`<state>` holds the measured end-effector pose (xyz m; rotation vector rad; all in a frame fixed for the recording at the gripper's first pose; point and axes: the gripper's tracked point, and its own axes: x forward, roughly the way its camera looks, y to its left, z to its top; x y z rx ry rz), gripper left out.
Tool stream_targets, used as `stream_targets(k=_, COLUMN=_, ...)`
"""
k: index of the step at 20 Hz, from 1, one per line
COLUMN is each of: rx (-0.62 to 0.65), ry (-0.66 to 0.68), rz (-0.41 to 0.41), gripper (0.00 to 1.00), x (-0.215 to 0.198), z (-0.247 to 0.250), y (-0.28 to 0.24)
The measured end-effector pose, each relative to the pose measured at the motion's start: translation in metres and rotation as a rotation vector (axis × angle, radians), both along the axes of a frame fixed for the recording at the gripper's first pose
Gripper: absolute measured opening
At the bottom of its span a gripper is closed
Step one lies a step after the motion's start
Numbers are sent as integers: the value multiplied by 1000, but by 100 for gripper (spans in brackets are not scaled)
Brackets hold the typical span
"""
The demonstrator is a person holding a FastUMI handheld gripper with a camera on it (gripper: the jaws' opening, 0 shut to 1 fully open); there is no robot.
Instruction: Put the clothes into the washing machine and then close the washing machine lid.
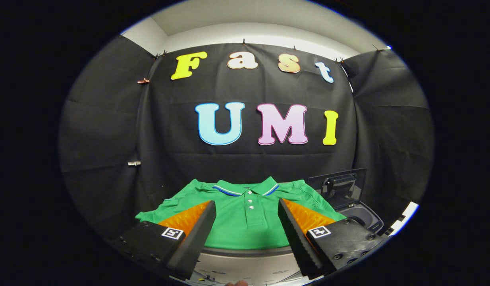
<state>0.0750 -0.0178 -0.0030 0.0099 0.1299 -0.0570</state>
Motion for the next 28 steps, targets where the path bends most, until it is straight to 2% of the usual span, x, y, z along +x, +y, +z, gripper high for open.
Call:
stream_targets(k=4, rx=26, ry=100, rz=-31, gripper=98, x=45, z=0, y=-14)
stream_targets(k=6, rx=21, ry=211, rz=-39, gripper=98, x=67, z=-13, y=-21)
stream_targets(k=9, rx=3, ry=326, rz=-40, gripper=99, x=99, z=-23, y=-27)
stream_targets(k=12, rx=18, ry=448, rz=-17, gripper=100, x=114, z=-39, y=-21)
stream_targets(k=21, rx=2, ry=719, rz=-23, gripper=100, x=108, z=-87, y=-34)
stream_targets(k=23, rx=41, ry=763, rz=-49, gripper=100, x=108, z=-90, y=-36)
stream_targets(k=28, rx=44, ry=882, rz=-94, gripper=100, x=107, z=-98, y=-36)
